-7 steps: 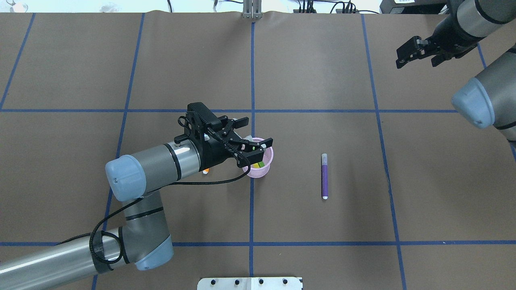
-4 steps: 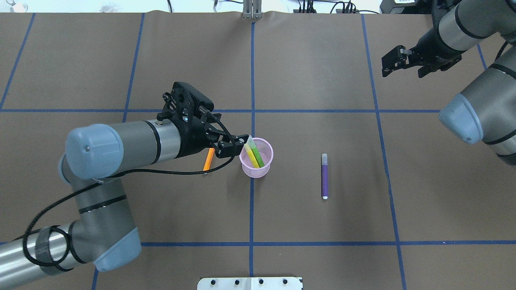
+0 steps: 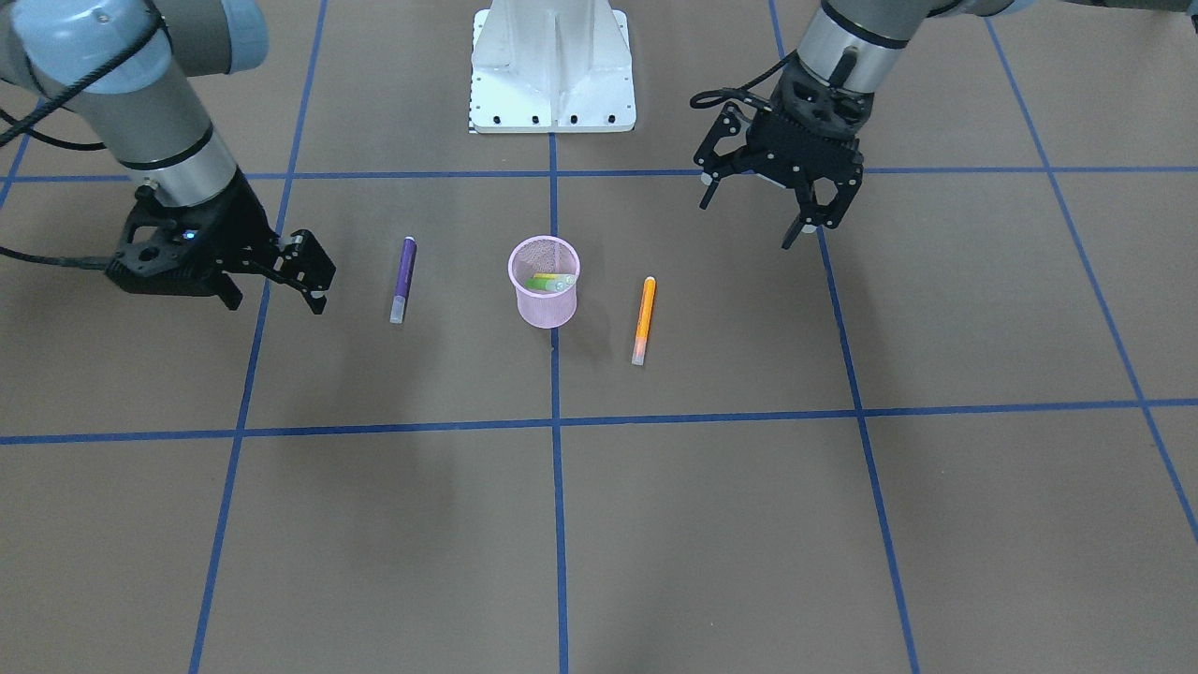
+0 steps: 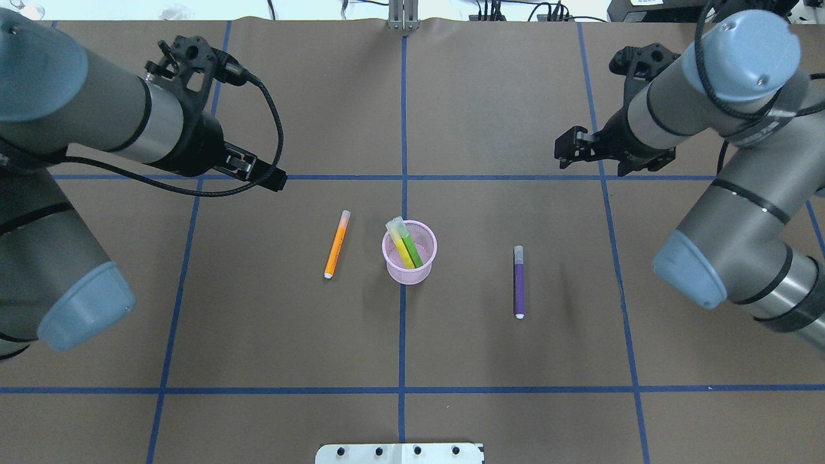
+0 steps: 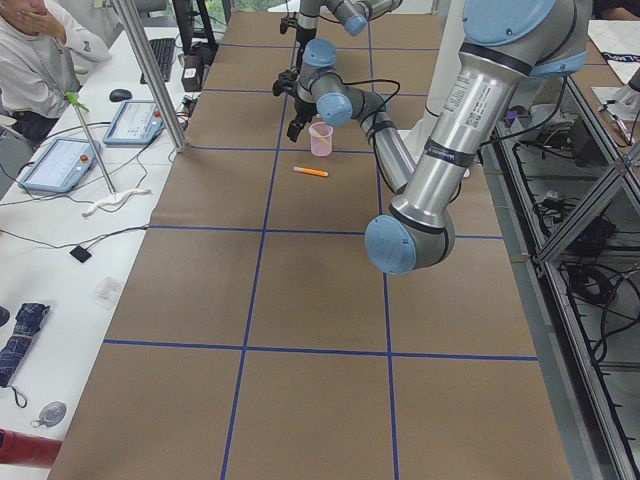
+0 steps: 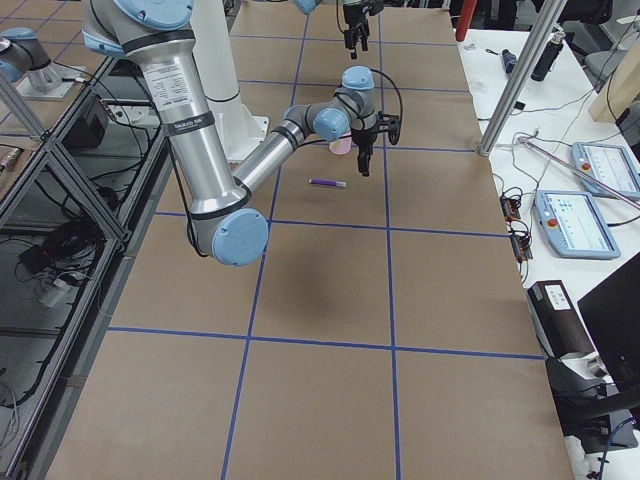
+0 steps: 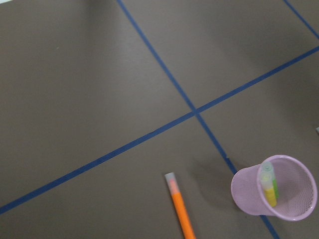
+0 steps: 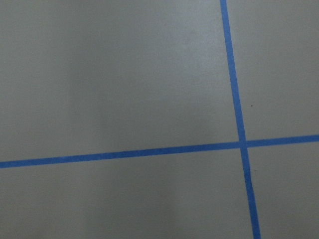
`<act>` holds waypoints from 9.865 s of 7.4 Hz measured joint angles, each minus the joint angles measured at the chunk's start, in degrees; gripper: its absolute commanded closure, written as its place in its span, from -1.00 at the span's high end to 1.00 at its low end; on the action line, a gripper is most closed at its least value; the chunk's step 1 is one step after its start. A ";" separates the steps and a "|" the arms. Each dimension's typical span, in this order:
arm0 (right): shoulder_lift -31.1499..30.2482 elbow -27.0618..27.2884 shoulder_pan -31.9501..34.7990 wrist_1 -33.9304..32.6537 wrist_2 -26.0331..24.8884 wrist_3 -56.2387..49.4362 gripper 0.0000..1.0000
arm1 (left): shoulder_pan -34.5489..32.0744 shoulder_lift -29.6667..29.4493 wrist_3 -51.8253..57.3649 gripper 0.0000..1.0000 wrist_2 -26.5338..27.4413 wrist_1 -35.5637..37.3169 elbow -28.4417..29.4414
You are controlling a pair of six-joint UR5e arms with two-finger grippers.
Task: Collect pens into pen holder
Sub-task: 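Grasp the purple marker with the right gripper while the left arm withdraws, then lift the purple marker, lower it into the cup, open right gripper, then move the left gripper to the orange marker while the right arm withdraws, then grasp the orange marker with the left gripper and lift it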
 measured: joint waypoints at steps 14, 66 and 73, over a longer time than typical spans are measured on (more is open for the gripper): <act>-0.56 -6.40 -20.36 3.79 -15.09 6.85 -0.03 | -1.00 0.36 -0.04 1.00 -0.85 1.17 -2.28; 3.79 -8.08 16.06 -0.68 12.74 -26.58 1.00 | 12.97 -15.67 -11.37 -0.24 8.10 -14.65 39.33; 3.86 -8.26 15.97 -0.68 12.26 -26.58 1.00 | 12.76 -15.24 -11.38 -0.24 7.93 -12.64 37.50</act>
